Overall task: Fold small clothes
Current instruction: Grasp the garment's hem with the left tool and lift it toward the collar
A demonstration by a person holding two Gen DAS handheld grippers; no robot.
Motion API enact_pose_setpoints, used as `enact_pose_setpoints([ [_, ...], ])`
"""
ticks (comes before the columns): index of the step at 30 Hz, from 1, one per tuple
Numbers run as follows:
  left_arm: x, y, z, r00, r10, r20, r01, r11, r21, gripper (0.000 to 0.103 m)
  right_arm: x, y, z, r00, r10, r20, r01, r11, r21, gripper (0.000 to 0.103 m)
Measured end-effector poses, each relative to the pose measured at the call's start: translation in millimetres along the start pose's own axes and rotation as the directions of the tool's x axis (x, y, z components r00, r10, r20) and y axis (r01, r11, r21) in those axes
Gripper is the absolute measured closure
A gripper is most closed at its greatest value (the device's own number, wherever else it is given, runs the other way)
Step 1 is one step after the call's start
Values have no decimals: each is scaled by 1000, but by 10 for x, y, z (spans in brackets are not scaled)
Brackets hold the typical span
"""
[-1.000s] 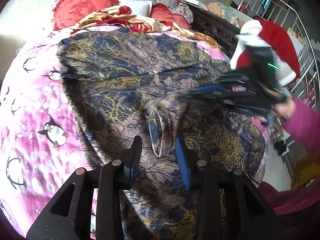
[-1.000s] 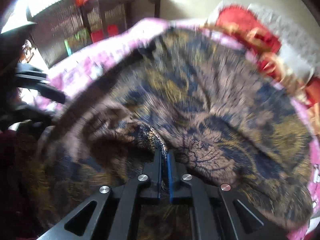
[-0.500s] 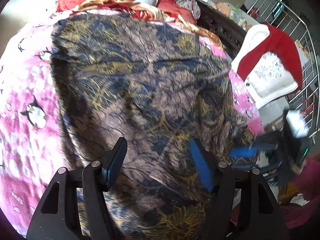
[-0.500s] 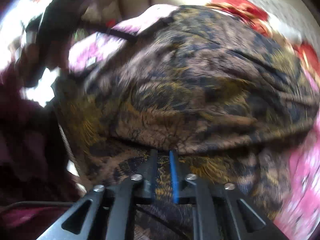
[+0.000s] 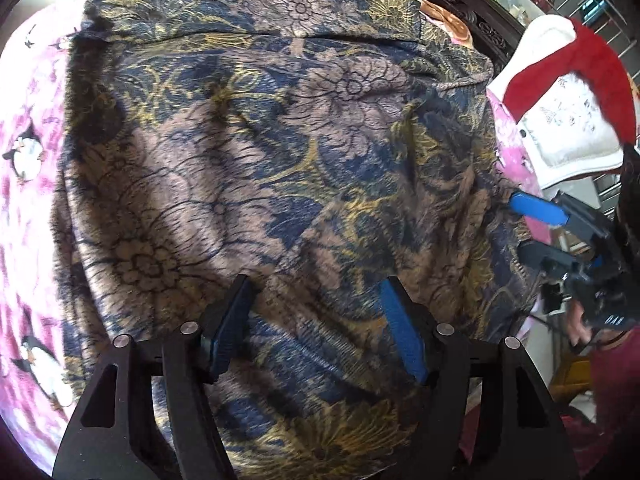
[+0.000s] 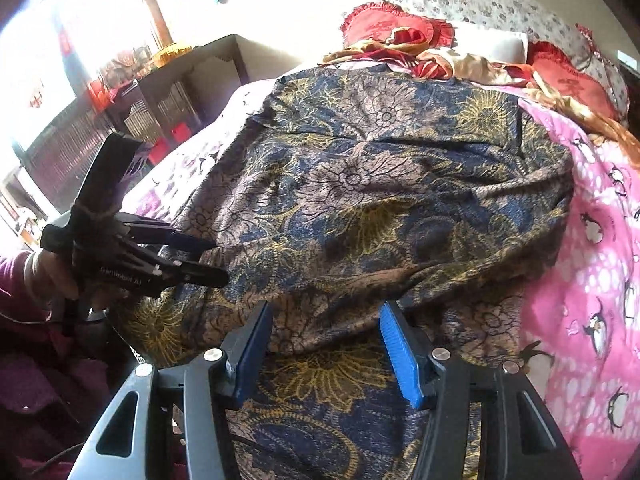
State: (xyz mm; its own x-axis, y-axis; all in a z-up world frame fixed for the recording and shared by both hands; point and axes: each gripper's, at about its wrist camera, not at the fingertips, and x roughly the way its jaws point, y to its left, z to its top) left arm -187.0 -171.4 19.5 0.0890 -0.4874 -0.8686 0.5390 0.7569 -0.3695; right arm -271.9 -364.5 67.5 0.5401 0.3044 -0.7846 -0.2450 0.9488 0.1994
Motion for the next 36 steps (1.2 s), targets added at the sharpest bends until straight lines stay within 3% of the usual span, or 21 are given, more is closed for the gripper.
enact_pose_setpoints([
  [1, 16, -26, 11, 1000, -5, -9, 5, 1000, 8, 60, -21, 0, -14, 1000, 0, 2, 0, 1000, -1, 49],
  [2, 45, -53, 13, 1000, -4, -28, 4, 1000, 25, 87, -35, -10, -8, 1000, -4, 8, 4, 1000, -1, 49],
  [3, 62, -74, 17, 999, -9, -40, 10, 999, 33, 95, -60, -27, -10, 1000, -7, 16, 7, 1000, 2, 49],
  [7, -76, -187, 101, 999, -46, -24, 48, 996, 80, 97, -185, -269, 57, 997, -40, 62, 35, 996, 86, 49],
  [10, -559, -230, 442, 992, -65, 108, 52, 991, 121, 97, -306, -604, 200, 989, -107, 107, 87, 980, 179, 49],
  [14, -1319, -208, 960, 953, -74, 295, 24, 985, 170, 97, -519, -1130, 460, 964, -198, 179, 131, 935, 330, 43],
  [16, -1544, -166, 1165, 935, -50, 351, -13, 985, 174, 97, -606, -1443, 606, 951, -222, 213, 112, 894, 434, 26],
  [19, -1629, -43, 1280, 932, -10, 363, -53, 986, 161, 97, -597, -1869, 869, 953, -213, 214, 56, 823, 566, 26],
  [22, -1576, 62, 1284, 939, 20, 342, -77, 985, 152, 97, -467, -2057, 1113, 968, -157, 195, 10, 805, 593, 26],
  [27, -1475, 289, 1231, 948, 42, 316, -84, 989, 122, 97, -86, -2274, 1346, 989, -137, 47, 79, 781, 620, 27],
  [28, -1451, 336, 1248, 950, 39, 310, -77, 990, 114, 97, 22, -2324, 1362, 994, -106, 28, 66, 777, 626, 30],
  [30, -1430, 418, 1221, 952, 38, 304, -69, 993, 91, 97, 202, -2373, 1312, 997, -72, -7, 60, 762, 645, 46],
  [32, -1425, 463, 1205, 952, 52, 302, -80, 993, 82, 97, 399, -2394, 1294, 1000, 5, -22, 10, 758, 652, 78],
  [34, -1435, 528, 1218, 951, 57, 303, -80, 995, 63, 97, 423, -2348, 1328, 1000, 5, -1, -3, 785, 619, 96],
  [36, -1454, 595, 1271, 947, 70, 314, -89, 995, 49, 97, 278, -2333, 1387, 996, -70, 55, 23, 798, 602, 97],
])
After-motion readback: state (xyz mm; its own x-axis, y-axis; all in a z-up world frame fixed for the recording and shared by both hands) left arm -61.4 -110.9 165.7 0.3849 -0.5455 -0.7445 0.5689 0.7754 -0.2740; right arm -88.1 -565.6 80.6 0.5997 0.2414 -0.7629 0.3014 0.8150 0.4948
